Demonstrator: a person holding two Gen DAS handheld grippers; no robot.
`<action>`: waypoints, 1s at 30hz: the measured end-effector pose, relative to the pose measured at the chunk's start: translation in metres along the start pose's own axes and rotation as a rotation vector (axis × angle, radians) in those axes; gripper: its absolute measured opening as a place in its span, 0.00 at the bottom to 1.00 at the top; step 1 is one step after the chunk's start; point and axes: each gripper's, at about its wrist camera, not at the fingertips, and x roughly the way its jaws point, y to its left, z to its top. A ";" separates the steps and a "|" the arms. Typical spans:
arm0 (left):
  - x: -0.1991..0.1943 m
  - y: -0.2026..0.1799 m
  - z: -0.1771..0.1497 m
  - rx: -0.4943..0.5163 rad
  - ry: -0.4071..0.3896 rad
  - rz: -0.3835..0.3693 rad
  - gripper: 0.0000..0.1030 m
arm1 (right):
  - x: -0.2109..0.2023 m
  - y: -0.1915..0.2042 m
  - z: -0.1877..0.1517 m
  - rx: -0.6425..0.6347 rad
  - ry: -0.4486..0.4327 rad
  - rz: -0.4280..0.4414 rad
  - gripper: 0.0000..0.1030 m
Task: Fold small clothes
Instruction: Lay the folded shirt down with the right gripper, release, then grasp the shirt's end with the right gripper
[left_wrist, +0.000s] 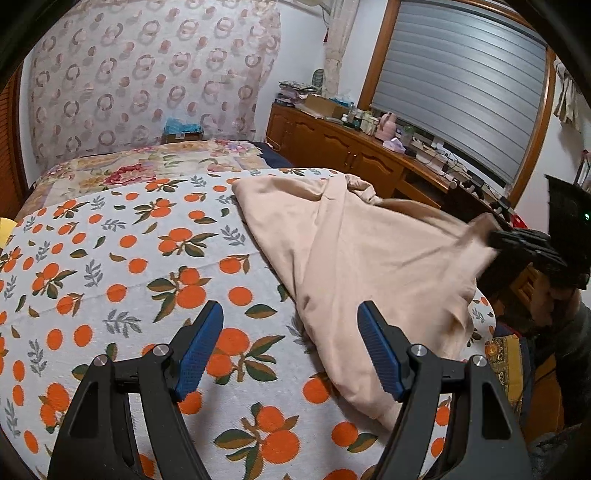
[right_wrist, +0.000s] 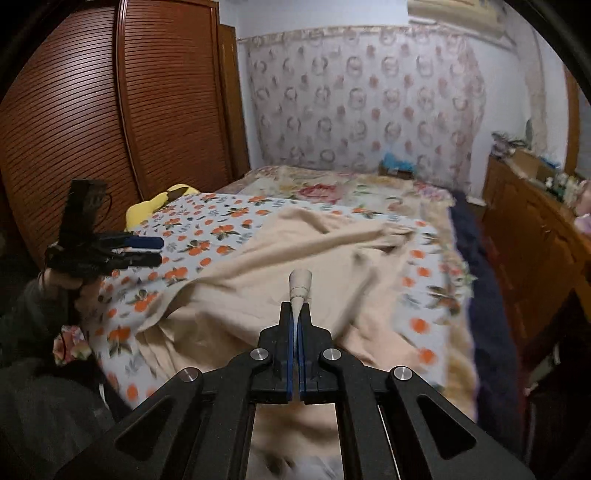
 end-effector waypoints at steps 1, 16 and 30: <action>0.002 -0.001 0.001 0.001 0.003 -0.004 0.74 | -0.009 -0.004 -0.006 0.012 0.004 -0.011 0.01; 0.015 -0.022 0.001 0.037 0.034 -0.012 0.74 | -0.023 -0.019 -0.044 0.138 0.071 -0.163 0.26; 0.021 -0.025 -0.005 0.036 0.048 -0.019 0.74 | 0.037 -0.010 -0.033 0.164 0.114 -0.177 0.32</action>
